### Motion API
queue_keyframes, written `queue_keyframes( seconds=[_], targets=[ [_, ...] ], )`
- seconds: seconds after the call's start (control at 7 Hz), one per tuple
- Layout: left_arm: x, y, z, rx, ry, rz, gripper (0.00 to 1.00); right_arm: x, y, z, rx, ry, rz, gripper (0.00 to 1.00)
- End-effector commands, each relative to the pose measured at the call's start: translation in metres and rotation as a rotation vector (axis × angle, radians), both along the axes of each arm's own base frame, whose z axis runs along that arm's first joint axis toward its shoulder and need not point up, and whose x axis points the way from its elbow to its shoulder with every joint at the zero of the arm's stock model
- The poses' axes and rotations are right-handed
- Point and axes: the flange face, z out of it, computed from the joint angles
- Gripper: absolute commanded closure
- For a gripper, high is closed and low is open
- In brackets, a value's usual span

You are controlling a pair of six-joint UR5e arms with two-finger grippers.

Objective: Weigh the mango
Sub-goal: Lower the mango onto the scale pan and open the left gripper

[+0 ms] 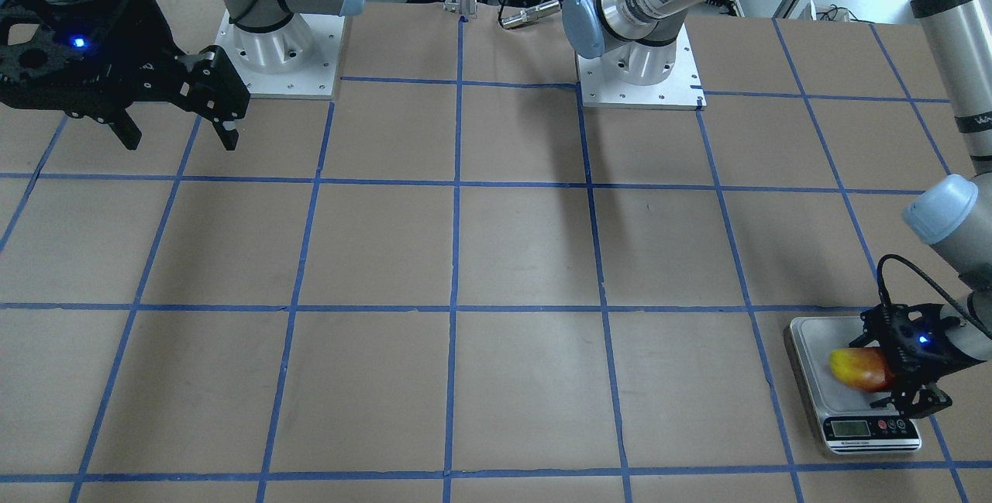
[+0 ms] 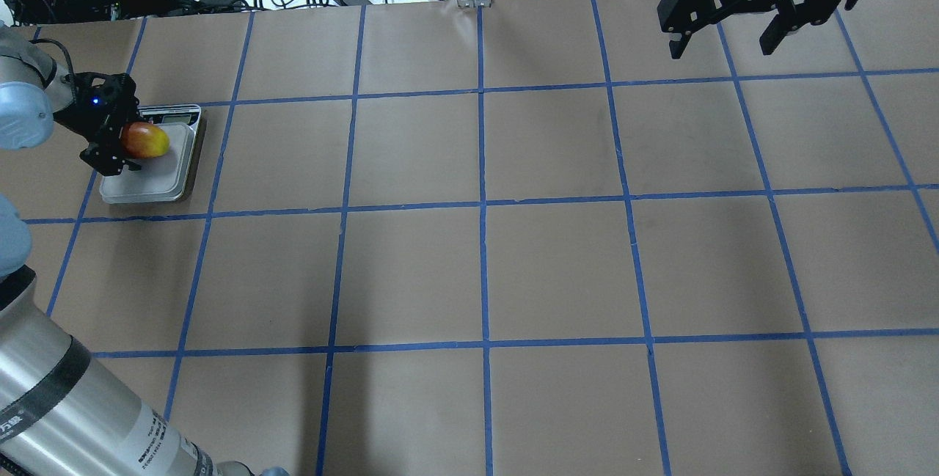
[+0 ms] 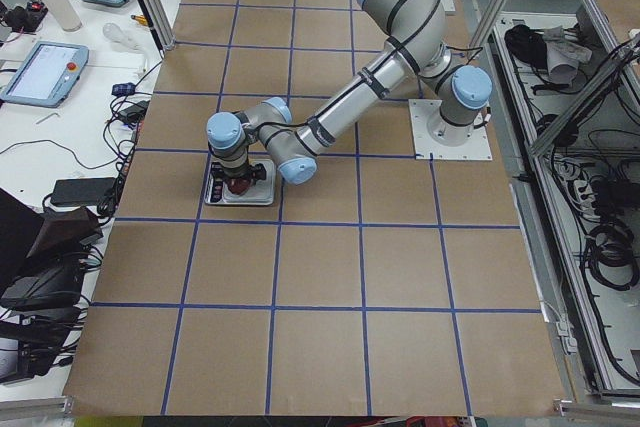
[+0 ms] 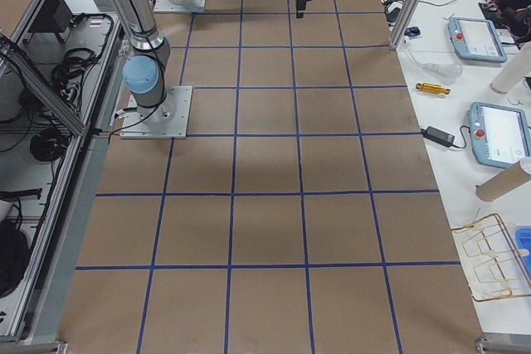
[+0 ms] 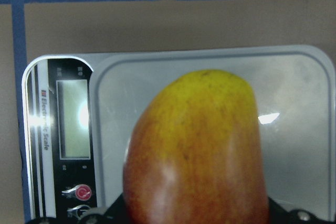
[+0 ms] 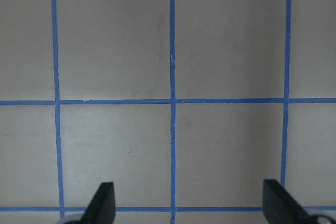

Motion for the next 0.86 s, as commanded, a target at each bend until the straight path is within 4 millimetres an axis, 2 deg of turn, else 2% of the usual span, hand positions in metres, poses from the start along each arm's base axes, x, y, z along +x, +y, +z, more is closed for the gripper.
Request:
queue_keyframes(
  seconds=[0.0,0.14,0.29,0.57,0.71],
  targets=[
    [-0.003,0.002,0.023,-0.014,-0.017,0.0,0.0,0.0,0.0,0.0,0.0,0.0,0.0,0.0],
    [-0.003,0.009,0.044,0.0,-0.013,0.003,0.0,0.0,0.0,0.0,0.0,0.0,0.0,0.0],
    [-0.007,0.02,0.075,0.006,-0.018,0.004,0.0,0.0,0.0,0.0,0.0,0.0,0.0,0.0],
    [-0.013,0.061,0.142,0.084,-0.023,0.069,0.0,0.0,0.0,0.0,0.0,-0.002,-0.001,0.0],
    [-0.027,0.086,0.18,0.129,-0.012,0.088,0.0,0.0,0.0,0.0,-0.002,0.0,0.0,0.0]
  ],
)
